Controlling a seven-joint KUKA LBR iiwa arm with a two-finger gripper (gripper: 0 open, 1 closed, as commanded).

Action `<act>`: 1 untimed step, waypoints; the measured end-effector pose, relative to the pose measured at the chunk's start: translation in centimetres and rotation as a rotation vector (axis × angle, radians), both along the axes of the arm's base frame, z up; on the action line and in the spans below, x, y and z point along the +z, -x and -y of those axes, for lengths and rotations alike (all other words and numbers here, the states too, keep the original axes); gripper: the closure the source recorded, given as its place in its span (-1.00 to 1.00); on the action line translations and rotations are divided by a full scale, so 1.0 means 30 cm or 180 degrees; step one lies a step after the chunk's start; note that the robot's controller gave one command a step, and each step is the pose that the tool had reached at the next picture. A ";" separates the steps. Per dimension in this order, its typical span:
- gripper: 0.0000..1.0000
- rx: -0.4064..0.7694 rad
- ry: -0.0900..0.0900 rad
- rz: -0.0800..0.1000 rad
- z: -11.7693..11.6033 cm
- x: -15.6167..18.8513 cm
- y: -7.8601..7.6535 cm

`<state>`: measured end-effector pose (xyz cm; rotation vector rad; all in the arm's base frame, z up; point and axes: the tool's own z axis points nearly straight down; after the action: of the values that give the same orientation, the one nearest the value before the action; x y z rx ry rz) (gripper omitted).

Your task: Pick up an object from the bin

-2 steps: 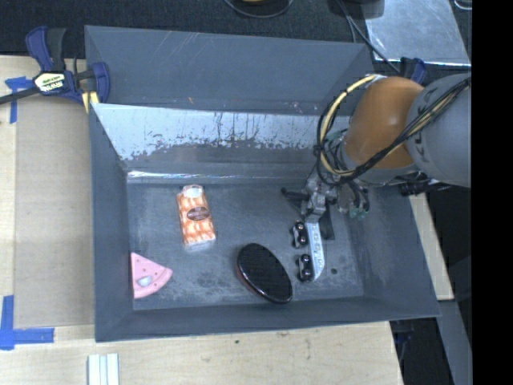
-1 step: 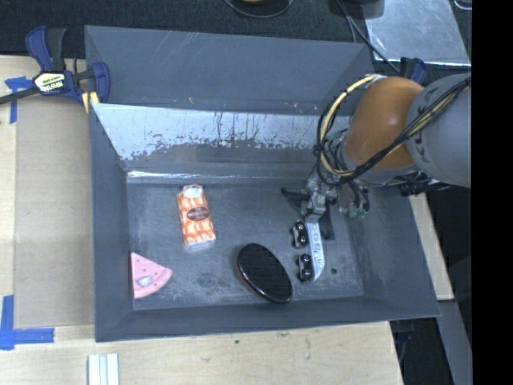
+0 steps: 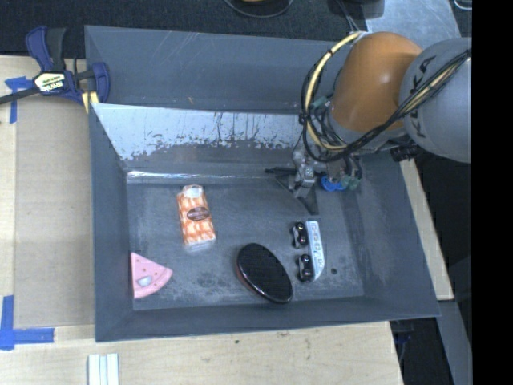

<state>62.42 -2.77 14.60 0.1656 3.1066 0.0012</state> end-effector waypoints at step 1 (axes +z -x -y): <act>1.00 -0.0151 -0.0003 0.0011 0.215 0.096 0.056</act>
Offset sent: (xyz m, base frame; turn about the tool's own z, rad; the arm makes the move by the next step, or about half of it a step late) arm -0.0004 -0.0317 0.1409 0.0480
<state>60.75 -9.21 17.47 0.2390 3.0984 0.0016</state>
